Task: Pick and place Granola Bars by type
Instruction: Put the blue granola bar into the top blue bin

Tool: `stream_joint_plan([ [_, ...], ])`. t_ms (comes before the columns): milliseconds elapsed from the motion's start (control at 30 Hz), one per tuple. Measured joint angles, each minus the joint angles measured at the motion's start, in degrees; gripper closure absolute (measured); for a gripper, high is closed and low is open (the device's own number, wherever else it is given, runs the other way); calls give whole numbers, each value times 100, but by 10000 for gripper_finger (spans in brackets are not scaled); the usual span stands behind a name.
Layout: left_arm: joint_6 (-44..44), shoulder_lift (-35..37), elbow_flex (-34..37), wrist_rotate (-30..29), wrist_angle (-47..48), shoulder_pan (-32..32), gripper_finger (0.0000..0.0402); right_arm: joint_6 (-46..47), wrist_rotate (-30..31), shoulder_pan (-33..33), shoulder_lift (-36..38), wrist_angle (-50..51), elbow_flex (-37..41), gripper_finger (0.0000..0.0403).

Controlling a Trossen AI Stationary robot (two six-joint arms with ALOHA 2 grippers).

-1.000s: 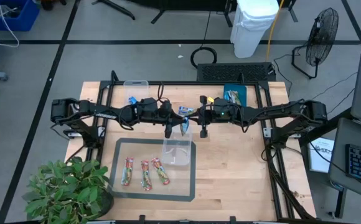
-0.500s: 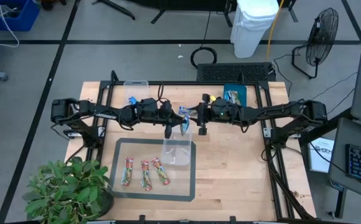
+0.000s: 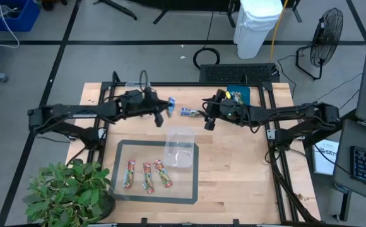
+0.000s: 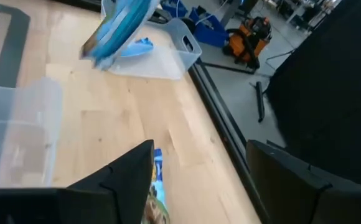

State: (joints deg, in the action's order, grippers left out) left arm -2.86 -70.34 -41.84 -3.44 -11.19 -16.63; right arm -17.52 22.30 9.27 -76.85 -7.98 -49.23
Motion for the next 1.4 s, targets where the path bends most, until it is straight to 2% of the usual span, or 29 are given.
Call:
stream_joint_plan([
  [200,-46,889,747,-106,62,-318,386,37,-4,-1,354,-236,501,169],
  [433,-207,1782,1610,-133,-263,-822,387,-142,-44,1,1198,-1554,1676,182],
  [600,-220,2210,1912,-113,-242,-1157,387,30,-708,56,2039,-2497,2642,183],
  [867,-218,2285,1958,133,-242,-1567,387,300,-1353,88,3310,-2990,3650,190],
  [1233,-242,2279,1958,447,-163,-1988,387,654,-1339,93,4797,-3513,4695,191],
  [1400,-376,2279,1956,484,125,-2298,387,770,-1332,93,5022,-3450,4813,191],
])
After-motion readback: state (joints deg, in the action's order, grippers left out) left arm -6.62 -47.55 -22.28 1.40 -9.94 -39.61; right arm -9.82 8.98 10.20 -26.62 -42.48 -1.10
